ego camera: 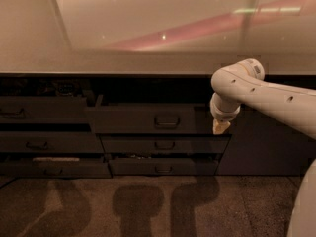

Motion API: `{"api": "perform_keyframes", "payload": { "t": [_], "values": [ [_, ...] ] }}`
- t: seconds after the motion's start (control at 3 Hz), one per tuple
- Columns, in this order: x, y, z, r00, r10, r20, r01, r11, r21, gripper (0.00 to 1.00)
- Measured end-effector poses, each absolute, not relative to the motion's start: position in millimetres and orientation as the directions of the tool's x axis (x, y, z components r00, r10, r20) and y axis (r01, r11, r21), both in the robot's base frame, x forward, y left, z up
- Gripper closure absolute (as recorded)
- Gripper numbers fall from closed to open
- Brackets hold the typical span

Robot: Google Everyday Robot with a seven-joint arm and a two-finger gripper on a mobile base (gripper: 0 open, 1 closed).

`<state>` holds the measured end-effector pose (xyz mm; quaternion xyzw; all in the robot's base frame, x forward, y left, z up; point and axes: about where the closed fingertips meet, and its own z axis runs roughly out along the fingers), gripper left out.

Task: Open top drawer

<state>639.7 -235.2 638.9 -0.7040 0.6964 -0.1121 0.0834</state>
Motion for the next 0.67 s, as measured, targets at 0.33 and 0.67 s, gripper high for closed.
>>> {"api": "perform_keyframes", "payload": {
  "t": [0.33, 0.67],
  "values": [
    [639.7, -235.2, 638.9, 0.005, -0.999, 0.042, -0.962, -0.016, -0.273, 0.64],
    [639.7, -235.2, 639.2, 0.005, -0.999, 0.042, -0.962, -0.016, -0.273, 0.89]
  ]
}}
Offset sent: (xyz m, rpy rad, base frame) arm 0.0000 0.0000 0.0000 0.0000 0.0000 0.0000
